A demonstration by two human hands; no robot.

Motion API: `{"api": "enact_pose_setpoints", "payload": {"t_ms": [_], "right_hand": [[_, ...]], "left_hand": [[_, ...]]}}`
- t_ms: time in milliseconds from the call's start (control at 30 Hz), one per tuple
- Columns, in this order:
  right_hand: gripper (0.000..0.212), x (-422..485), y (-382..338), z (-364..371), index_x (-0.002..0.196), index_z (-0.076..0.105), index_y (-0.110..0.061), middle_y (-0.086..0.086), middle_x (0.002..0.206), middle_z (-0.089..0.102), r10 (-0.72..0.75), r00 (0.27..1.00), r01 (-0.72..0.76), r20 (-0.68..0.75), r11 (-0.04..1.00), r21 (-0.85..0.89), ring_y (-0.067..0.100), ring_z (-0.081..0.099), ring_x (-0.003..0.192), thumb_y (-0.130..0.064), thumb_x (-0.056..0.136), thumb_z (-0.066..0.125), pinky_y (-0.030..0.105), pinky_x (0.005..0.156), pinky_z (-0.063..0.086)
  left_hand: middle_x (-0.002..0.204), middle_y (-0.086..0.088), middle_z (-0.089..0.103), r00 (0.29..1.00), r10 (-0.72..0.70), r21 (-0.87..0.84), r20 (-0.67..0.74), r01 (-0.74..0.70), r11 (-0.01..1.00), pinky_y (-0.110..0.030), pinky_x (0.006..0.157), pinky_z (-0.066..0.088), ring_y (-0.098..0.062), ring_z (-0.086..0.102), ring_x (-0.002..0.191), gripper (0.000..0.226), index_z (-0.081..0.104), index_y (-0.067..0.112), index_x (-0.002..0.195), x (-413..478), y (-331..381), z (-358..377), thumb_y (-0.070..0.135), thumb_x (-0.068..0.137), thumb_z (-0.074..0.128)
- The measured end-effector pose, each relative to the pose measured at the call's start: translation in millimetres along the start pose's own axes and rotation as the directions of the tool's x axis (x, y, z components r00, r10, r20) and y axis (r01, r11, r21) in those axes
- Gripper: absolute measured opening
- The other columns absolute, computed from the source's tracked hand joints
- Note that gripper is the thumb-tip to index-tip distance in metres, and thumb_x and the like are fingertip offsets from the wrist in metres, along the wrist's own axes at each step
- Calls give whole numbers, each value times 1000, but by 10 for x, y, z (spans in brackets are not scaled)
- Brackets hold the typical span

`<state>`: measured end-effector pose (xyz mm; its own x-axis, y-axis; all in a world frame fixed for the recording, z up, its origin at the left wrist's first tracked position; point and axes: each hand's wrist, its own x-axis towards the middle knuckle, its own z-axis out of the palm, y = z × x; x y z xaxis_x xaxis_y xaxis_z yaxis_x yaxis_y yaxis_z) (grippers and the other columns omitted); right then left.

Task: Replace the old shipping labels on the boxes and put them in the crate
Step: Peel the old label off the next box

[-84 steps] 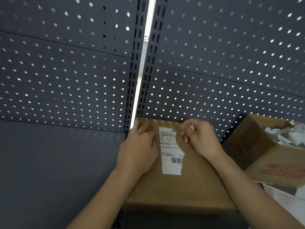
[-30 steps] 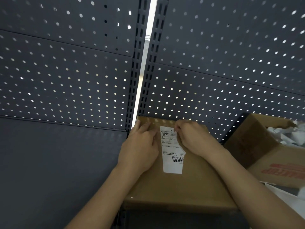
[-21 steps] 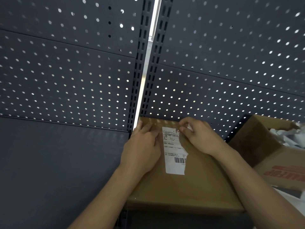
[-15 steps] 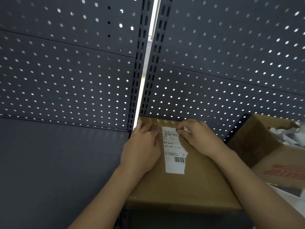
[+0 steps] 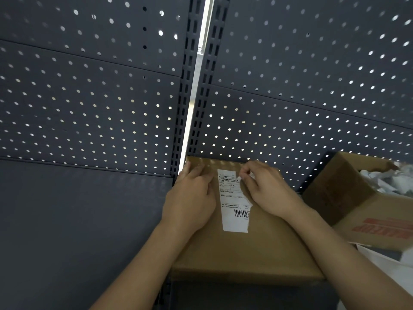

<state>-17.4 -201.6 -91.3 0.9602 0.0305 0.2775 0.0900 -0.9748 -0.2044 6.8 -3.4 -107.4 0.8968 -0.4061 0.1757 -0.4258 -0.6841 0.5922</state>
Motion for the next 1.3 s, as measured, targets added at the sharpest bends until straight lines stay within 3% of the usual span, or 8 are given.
{"api": "enact_pose_setpoints", "payload": {"t_ms": [167,233,400,500,667,1033,1233,1300], "right_hand": [[11,-27,-36,-73,92,58,-28,-3,79,66,93,995,-97,40,989,113,19,61,72,-27,99,49,38,78,49],[11,-27,-45,-83,98,60,-27,-4,85,67,105,993,-111,50,986,125,19,62,78,-30,99,50,38,82,48],[43,-8,-52,-127,139,47,-22,1,102,66,122,987,-131,104,988,86,20,60,98,-35,98,53,35,91,44],[29,11,-42,-127,123,63,-26,-3,101,62,85,985,-93,148,994,48,19,59,95,-34,96,58,40,90,45],[9,-37,-59,-52,94,70,-23,-7,93,63,18,1000,-18,11,1000,25,17,61,83,-26,93,61,42,82,49],[13,-133,-169,-115,83,66,-20,-16,79,59,-23,999,26,-42,997,67,12,58,75,-21,94,59,37,78,47],[13,-224,-160,-155,86,65,-16,-17,84,57,-18,997,28,-73,991,132,5,52,82,-11,95,58,18,78,40],[12,-258,-177,-170,87,65,-15,-13,81,60,-10,998,19,-63,989,147,6,54,80,-11,95,57,19,77,41]], "left_hand": [[154,12,31,1000,1,8,3,-1,1000,-40,101,41,-13,1,149,43,47,29,140,8,-4,3,21,100,32],[155,12,30,1000,5,13,5,-5,1000,-41,102,40,-14,1,149,44,46,29,141,14,-13,13,21,100,32],[155,11,31,1000,9,7,4,-9,1000,-41,104,39,-14,0,149,44,46,29,141,12,-25,21,21,100,32],[155,11,30,1000,7,3,8,-7,1000,-42,104,39,-14,0,149,44,45,29,142,3,-18,12,22,100,32],[153,10,33,1000,9,9,-1,-9,1000,-39,103,40,-14,0,149,43,47,28,140,-3,-3,-1,23,100,32],[152,10,35,1000,-2,21,3,2,1000,-40,99,42,-15,1,149,41,51,27,135,9,-10,5,24,100,31],[152,10,34,1000,2,30,6,-3,1000,-42,99,42,-15,3,149,42,51,27,136,3,-3,-1,22,100,31],[152,10,35,1000,2,31,4,-2,1000,-42,99,42,-15,3,149,42,51,27,136,6,-5,5,22,99,31]]}}
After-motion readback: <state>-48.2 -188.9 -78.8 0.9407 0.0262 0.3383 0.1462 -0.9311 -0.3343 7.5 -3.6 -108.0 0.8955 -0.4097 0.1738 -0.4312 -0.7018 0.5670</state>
